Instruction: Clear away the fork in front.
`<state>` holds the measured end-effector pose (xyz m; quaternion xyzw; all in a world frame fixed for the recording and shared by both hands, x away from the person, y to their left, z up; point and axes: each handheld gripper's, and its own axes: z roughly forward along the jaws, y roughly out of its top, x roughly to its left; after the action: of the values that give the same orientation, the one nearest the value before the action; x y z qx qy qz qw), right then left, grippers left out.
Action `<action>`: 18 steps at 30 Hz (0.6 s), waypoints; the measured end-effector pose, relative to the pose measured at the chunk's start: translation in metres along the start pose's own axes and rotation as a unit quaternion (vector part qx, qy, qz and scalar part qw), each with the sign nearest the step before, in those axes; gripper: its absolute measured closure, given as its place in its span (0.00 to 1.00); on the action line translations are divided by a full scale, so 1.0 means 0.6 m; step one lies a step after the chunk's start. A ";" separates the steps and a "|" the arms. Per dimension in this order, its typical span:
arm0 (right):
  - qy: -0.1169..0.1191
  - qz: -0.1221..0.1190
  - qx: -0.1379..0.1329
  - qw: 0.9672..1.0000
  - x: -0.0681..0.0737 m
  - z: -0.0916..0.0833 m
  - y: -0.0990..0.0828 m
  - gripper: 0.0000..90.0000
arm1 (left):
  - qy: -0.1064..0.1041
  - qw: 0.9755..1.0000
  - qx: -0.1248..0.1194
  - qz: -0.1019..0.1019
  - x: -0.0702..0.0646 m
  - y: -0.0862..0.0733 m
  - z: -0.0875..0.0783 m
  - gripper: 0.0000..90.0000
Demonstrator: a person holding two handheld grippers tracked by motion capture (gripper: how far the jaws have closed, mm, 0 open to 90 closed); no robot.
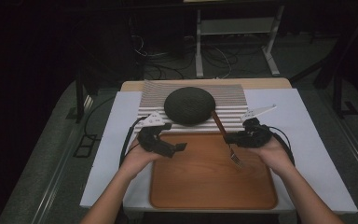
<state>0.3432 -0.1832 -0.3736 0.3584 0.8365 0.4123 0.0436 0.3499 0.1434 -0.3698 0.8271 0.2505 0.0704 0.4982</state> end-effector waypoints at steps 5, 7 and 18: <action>0.005 -0.006 -0.004 1.000 0.004 0.003 -0.001 0.87 | -0.015 1.000 -0.011 0.013 -0.011 0.039 0.030 0.04; 0.006 -0.008 -0.007 1.000 0.006 0.003 -0.001 0.86 | -0.018 1.000 -0.012 0.014 -0.013 0.045 0.035 0.06; 0.012 -0.017 -0.027 0.999 0.017 0.004 0.001 0.86 | -0.038 0.999 -0.033 0.002 -0.029 0.072 0.075 0.18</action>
<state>0.3371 -0.1746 -0.3725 0.3382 0.8315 0.4378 0.0502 0.3665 0.0831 -0.3525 0.8126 0.2273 0.0480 0.5345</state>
